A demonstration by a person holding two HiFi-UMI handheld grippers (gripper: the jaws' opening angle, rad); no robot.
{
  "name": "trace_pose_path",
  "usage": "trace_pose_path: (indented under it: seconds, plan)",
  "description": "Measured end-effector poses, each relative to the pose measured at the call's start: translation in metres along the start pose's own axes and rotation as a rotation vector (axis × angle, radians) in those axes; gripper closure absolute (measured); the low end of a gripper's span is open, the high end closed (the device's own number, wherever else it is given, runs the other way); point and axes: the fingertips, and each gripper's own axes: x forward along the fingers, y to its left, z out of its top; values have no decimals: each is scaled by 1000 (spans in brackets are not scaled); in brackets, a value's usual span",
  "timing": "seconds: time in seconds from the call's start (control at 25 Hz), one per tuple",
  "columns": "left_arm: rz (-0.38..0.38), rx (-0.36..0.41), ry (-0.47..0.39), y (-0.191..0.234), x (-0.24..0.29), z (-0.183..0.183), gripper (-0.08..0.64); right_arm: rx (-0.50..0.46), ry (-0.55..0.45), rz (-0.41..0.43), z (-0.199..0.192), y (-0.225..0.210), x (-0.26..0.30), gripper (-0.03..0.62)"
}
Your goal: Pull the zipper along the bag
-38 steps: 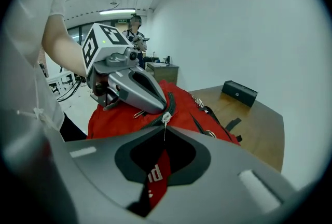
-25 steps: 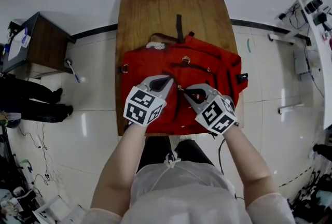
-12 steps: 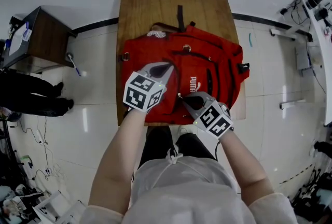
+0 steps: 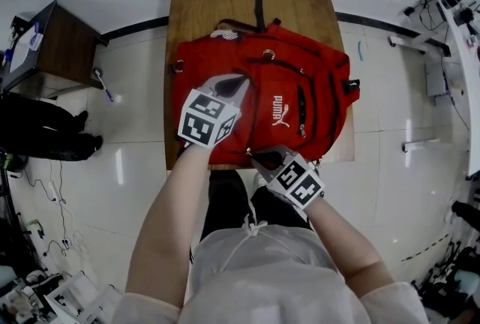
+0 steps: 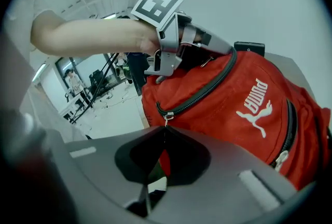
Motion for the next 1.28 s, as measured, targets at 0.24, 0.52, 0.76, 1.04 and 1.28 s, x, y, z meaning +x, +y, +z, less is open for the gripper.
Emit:
trace_pose_path:
  seconds: [0.24,0.52,0.76,1.04,1.28]
  plan:
    - [24,32,-3,-3,-2,-1,552,78,-10,47,9,22,7,581]
    - [22,42,-9,-2,-1,-3,552,145,-19,83,12,25,17,578]
    - [43,44,-35,-3,-14,6,552,101,-62,-19,11,6,-1,577]
    - [70,148,-277,-66,-96,77,552,106,-222,-28,18,-5,-55,584]
    - [135,121,-400,-114,-162,73,552,26,-385,-111,38,2,-122,584]
